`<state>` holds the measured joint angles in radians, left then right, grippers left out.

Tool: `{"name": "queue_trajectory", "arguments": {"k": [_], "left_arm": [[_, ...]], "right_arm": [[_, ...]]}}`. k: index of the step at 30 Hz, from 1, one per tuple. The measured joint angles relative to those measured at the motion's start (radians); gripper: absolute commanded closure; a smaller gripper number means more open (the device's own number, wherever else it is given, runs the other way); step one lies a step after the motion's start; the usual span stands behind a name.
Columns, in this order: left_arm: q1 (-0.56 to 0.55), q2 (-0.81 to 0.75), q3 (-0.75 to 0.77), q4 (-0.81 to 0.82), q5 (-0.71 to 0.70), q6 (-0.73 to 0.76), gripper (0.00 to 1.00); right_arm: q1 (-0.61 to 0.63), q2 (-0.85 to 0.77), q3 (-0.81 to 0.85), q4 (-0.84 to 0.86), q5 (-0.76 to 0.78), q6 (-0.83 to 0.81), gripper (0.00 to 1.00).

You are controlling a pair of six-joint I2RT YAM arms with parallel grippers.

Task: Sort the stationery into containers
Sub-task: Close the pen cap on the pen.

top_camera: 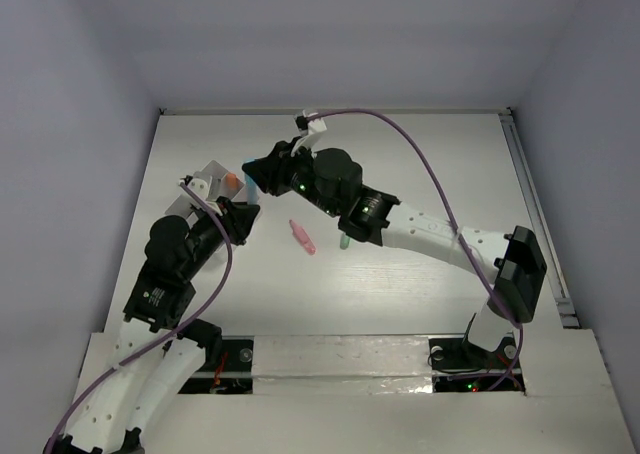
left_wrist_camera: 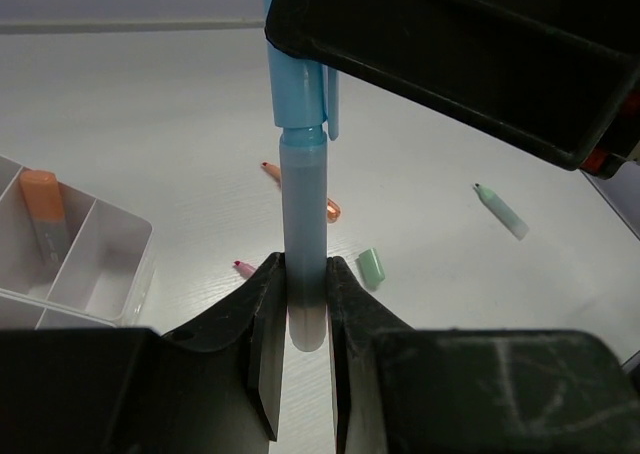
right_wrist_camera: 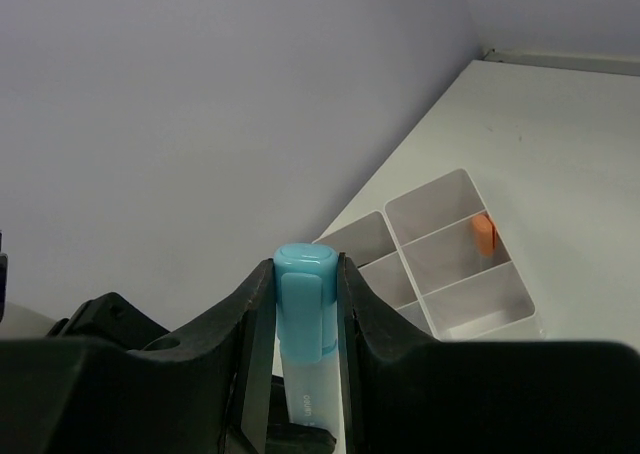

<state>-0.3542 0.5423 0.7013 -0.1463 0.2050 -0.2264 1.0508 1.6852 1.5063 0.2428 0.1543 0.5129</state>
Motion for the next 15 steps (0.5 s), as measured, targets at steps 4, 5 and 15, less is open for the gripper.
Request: {"name": "queue_trajectory", "arguments": {"k": [4, 5, 15], "left_arm": [[0.0, -0.005, 0.0, -0.001, 0.0, 0.0, 1.0], [0.0, -0.007, 0.0, -0.004, 0.001, 0.0, 1.0], [-0.004, -0.01, 0.0, -0.028, 0.01, 0.0, 1.0]], "right_arm": [[-0.003, -0.003, -0.01, 0.01, -0.014, 0.016, 1.0], [-0.003, -0.006, -0.018, 0.014, -0.014, 0.019, 1.0], [-0.003, -0.025, -0.063, 0.023, 0.001, 0.029, 1.0]]}}
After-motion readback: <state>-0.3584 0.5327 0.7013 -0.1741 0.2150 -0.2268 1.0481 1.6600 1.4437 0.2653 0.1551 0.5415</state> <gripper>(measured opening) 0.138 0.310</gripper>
